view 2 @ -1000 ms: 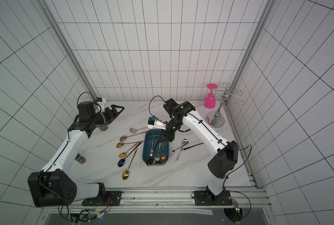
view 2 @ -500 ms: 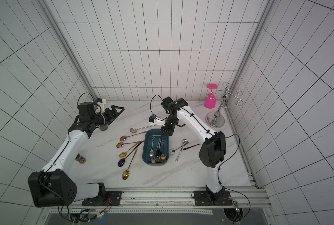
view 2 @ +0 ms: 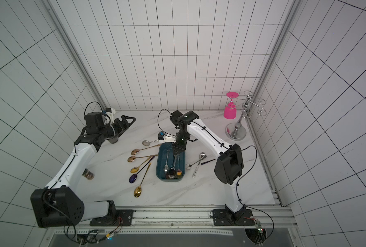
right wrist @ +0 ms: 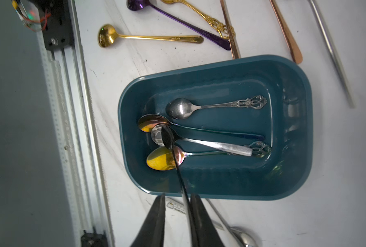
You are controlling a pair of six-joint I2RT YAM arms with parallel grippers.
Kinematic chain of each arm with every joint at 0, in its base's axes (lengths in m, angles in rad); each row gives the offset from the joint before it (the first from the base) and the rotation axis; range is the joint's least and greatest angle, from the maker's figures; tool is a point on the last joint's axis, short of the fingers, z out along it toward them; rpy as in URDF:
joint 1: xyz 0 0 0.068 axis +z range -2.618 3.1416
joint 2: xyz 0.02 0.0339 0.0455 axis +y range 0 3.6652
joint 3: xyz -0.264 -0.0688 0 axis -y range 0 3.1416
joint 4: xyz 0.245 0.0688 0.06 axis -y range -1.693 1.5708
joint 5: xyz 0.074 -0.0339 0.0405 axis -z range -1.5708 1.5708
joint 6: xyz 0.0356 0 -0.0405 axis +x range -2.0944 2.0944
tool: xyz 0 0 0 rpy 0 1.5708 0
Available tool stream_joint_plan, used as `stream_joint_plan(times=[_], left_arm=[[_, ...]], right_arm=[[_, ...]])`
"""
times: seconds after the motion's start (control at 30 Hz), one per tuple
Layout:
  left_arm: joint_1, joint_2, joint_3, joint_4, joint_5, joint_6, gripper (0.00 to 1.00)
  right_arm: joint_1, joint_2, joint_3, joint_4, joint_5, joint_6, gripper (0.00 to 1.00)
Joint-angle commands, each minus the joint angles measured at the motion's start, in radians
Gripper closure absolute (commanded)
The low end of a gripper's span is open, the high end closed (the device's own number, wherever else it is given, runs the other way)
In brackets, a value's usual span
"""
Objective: Put the spoon into the storage box
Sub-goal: Place the spoon in the storage box.
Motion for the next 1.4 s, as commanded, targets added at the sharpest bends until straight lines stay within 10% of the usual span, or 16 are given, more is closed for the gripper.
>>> stream_joint_plan(times=[0.0,0.97,1.37], left_arm=[[0.006,-0.022,-0.015,0.023,-0.01,0.007,0.06],[0.016,-0.027,-0.008,0.008,-0.031,0.059,0.03],[0.014,-0.002,0.016,-0.033,-0.116,0.219,0.03]], right_arm=[[0.008,-0.017,0.032,0.02,0.042,0.008,0.62],[0.007,-0.169,0.026,0.188,0.245,0.134,0.35],[-0.061,-0.386,-0.219,0.39,0.238,0.314,0.28]])
